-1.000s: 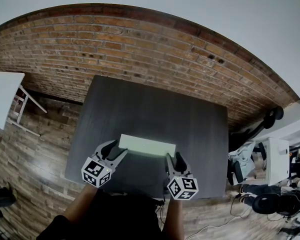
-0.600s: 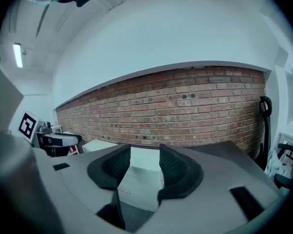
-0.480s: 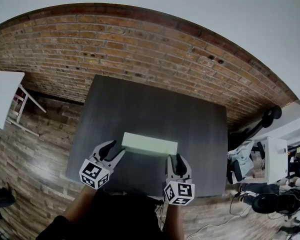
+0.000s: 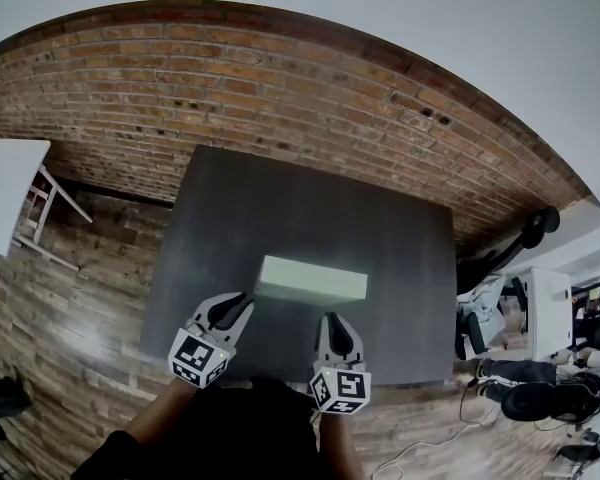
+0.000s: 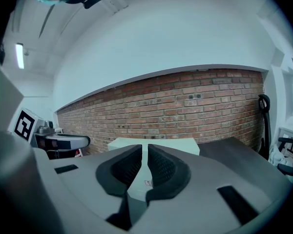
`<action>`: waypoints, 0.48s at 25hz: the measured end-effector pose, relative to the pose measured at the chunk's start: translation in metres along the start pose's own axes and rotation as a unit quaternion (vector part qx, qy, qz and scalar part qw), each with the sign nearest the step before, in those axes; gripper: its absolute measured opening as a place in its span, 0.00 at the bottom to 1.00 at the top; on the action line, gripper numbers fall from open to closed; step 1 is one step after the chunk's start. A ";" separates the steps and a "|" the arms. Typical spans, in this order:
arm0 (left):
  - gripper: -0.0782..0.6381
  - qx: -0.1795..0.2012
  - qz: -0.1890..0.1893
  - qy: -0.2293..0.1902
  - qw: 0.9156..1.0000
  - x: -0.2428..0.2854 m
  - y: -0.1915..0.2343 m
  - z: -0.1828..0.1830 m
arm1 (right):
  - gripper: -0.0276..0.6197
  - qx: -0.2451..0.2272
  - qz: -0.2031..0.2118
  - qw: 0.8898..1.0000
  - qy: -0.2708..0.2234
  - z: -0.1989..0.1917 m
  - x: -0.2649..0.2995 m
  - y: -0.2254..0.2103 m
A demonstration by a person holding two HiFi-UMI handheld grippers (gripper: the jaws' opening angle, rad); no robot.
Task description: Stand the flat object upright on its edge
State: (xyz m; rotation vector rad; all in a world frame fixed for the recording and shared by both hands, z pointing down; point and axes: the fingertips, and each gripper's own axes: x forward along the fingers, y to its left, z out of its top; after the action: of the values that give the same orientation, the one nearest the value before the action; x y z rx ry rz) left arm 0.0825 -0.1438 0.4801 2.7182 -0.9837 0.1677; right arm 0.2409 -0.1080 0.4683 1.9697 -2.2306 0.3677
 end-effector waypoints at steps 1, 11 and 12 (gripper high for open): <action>0.22 0.003 -0.002 0.001 1.000 -0.002 -0.002 -0.001 | 0.12 0.003 -0.001 1.000 -0.001 -0.002 -0.001 0.005; 0.19 0.010 -0.019 -0.020 1.000 -0.018 -0.025 -0.010 | 0.09 0.009 -0.019 1.000 -0.008 -0.020 -0.024 0.037; 0.18 0.009 -0.021 -0.019 1.000 -0.018 -0.028 -0.012 | 0.09 0.012 -0.020 1.000 -0.009 -0.021 -0.026 0.039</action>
State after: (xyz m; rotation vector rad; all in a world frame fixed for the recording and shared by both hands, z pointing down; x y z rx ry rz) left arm 0.0858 -0.1088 0.4828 2.7653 -0.9374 0.1177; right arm 0.2043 -0.0732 0.4786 2.0340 -2.2037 0.3762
